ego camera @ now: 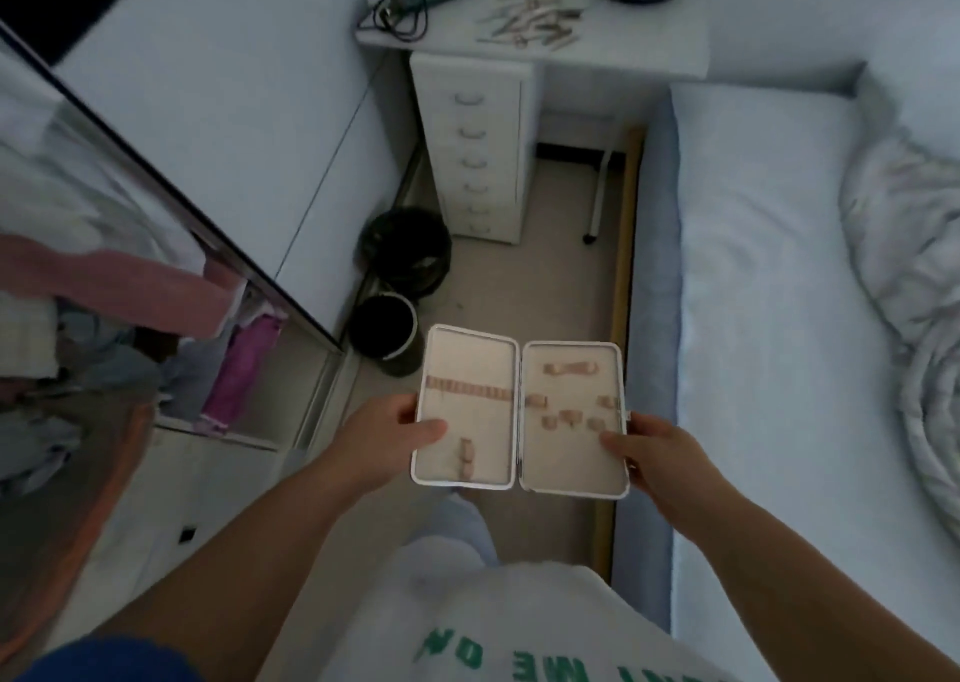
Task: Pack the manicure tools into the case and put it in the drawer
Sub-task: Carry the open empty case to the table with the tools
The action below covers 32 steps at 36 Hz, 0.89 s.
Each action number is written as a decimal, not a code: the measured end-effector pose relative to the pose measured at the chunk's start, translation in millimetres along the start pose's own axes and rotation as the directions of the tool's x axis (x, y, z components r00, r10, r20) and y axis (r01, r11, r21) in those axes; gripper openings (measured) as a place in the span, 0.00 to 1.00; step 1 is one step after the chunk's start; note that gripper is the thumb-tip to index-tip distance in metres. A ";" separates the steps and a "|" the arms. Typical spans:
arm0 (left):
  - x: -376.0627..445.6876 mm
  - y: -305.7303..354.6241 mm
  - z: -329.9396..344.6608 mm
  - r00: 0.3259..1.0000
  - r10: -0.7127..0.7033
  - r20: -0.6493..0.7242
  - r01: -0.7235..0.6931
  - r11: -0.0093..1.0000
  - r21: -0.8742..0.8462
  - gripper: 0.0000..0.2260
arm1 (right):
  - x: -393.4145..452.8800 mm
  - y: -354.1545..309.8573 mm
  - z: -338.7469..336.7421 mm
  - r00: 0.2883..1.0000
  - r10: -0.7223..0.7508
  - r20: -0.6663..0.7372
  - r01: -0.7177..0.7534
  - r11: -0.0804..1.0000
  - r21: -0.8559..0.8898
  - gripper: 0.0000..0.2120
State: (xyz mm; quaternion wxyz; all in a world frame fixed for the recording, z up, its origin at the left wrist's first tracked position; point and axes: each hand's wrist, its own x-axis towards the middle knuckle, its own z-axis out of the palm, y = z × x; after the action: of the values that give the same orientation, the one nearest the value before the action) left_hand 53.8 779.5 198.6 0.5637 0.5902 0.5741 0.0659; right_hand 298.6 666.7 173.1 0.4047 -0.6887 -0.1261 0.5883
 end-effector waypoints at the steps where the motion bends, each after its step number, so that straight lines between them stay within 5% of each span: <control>1: 19.6 6.3 -9.8 1.000 -0.002 -0.025 0.002 1.000 0.017 0.07 | 16.2 -13.3 6.8 1.000 -0.007 -0.002 0.007 1.000 -0.014 0.10; 10: 199.6 97.0 -58.9 0.996 -0.036 0.079 0.016 0.970 0.243 0.07 | 130.8 -128.5 19.7 0.995 0.030 -0.097 -0.046 0.985 -0.167 0.08; 17: 325.1 199.6 -43.6 0.994 -0.054 0.093 0.038 0.986 0.165 0.01 | 220.5 -209.8 -19.3 0.983 0.063 -0.175 -0.084 0.990 -0.118 0.09; 32: 474.2 293.0 -34.5 0.969 -0.233 -0.079 0.236 0.971 0.036 0.07 | 410.1 -383.6 -88.1 0.992 0.119 0.034 -0.095 0.907 -0.411 0.07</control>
State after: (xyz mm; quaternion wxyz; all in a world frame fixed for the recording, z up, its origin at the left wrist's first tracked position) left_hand 363.0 1242.8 157.9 0.5326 0.5279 0.6615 0.0078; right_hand 608.2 1143.0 151.7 0.2152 -0.7464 -0.2202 0.5901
